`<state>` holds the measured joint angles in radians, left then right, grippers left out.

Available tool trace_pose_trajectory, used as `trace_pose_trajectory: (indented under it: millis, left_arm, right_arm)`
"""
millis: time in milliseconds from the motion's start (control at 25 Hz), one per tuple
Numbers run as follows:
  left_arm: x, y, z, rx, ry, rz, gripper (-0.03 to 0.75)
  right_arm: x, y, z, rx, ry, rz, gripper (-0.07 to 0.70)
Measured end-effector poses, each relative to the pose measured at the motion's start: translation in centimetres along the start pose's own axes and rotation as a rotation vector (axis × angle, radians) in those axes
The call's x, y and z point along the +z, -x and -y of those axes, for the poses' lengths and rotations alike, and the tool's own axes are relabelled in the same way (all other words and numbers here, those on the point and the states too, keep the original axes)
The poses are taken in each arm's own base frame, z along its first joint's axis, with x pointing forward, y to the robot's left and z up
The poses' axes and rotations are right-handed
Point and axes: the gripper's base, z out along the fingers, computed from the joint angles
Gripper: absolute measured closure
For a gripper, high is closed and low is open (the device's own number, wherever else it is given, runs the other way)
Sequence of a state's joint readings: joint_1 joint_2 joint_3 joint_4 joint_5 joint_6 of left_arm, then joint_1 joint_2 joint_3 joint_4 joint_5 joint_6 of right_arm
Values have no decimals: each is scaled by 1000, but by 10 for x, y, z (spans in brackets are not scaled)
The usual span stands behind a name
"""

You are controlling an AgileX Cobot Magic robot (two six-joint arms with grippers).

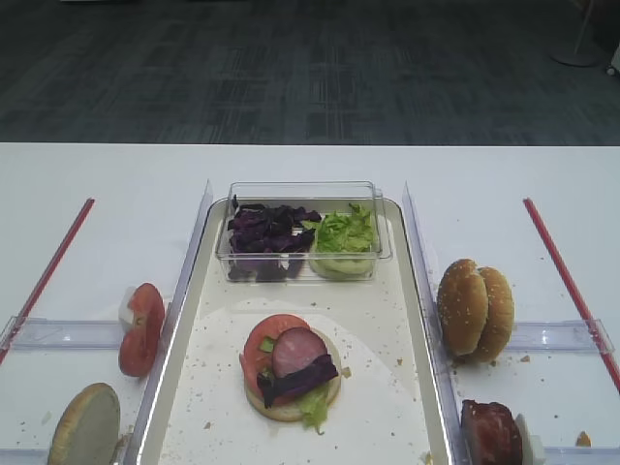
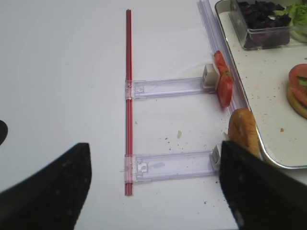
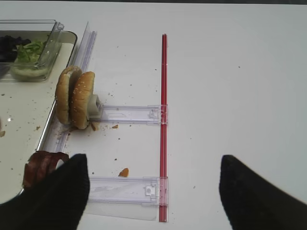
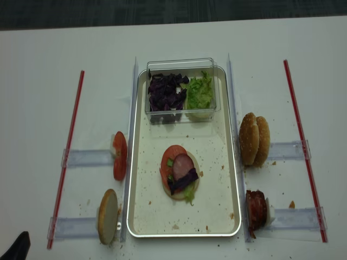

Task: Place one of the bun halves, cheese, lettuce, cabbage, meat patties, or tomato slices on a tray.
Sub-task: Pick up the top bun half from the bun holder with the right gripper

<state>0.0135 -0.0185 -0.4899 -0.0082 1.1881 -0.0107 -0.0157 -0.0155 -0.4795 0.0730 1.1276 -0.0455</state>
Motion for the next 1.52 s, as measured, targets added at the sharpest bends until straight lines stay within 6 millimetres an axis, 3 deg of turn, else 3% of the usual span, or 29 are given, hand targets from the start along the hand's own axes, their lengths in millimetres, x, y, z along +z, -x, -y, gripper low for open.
trace_pose_trajectory:
  millis: [960,1240,1520]
  left_arm:
    - [0,0,0,0,0,0,206]
    - [0,0,0,0,0,0,207]
    - [0,0,0,0,0,0,206]
  right_arm:
    - [1,1,0,-1,0,-8,59]
    - [17,43,2,10,2,-137,89]
    - [62,91,3,43,26,-344,91]
